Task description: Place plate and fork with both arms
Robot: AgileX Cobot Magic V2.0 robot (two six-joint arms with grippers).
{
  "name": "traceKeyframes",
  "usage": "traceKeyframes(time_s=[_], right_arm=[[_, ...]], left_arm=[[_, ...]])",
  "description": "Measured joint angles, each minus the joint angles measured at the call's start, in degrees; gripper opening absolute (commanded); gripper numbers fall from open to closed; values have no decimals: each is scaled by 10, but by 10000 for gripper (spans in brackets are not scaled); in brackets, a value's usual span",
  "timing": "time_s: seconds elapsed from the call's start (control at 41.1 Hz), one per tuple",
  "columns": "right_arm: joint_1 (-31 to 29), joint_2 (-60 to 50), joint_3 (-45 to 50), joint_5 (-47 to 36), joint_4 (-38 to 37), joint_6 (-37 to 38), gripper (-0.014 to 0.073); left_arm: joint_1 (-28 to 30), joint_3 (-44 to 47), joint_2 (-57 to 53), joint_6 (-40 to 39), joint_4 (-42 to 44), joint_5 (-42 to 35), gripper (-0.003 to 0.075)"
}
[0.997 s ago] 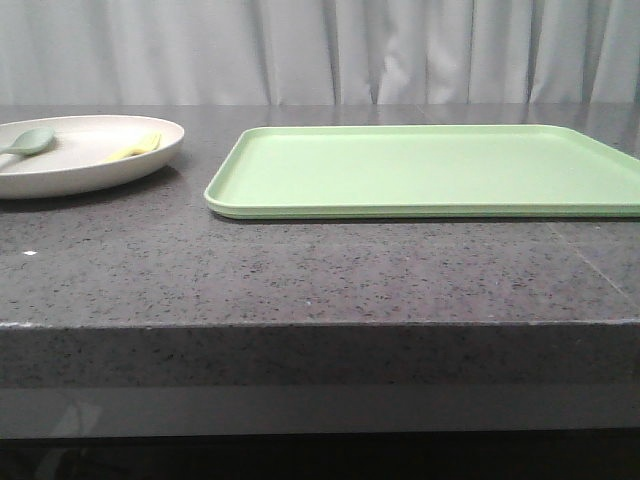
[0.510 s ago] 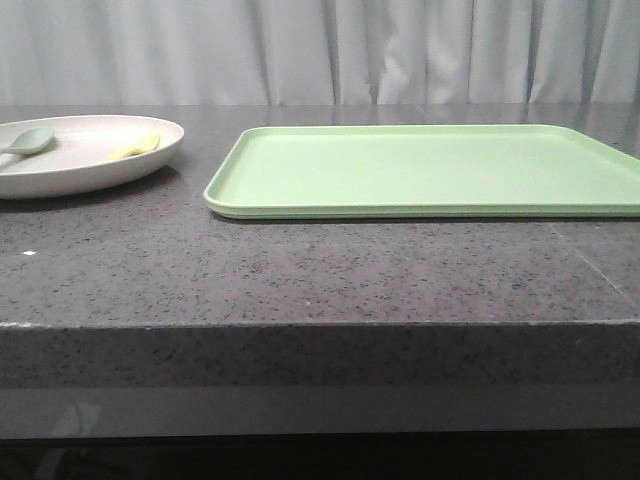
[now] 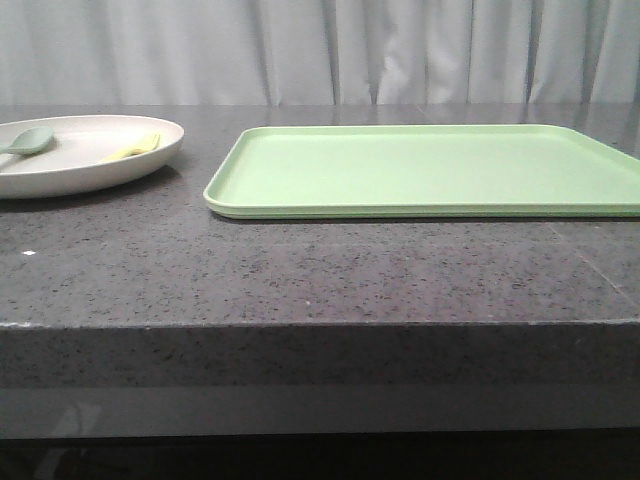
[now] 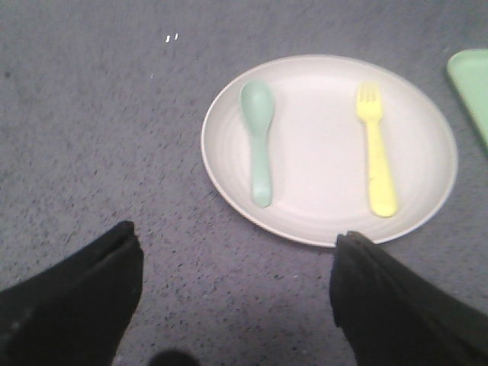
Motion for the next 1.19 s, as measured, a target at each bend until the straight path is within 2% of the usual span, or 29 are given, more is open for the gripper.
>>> traceKeyframes(time_s=[0.17, 0.389, 0.535, 0.608, 0.948, 1.191], right_arm=[[0, 0, 0, 0, 0, 0, 488], [0, 0, 0, 0, 0, 0, 488], [0, 0, 0, 0, 0, 0, 488], [0, 0, 0, 0, 0, 0, 488], [0, 0, 0, 0, 0, 0, 488], [0, 0, 0, 0, 0, 0, 488]], left_arm=[[73, -53, 129, 22, -47, 24, 494], [161, -107, 254, 188, -278, 35, 494], [192, -130, 329, 282, -418, 54, 494], [199, -141, 361, 308, -458, 63, 494], [202, -189, 470, 334, -527, 67, 482], [202, -196, 504, 341, -563, 66, 321]])
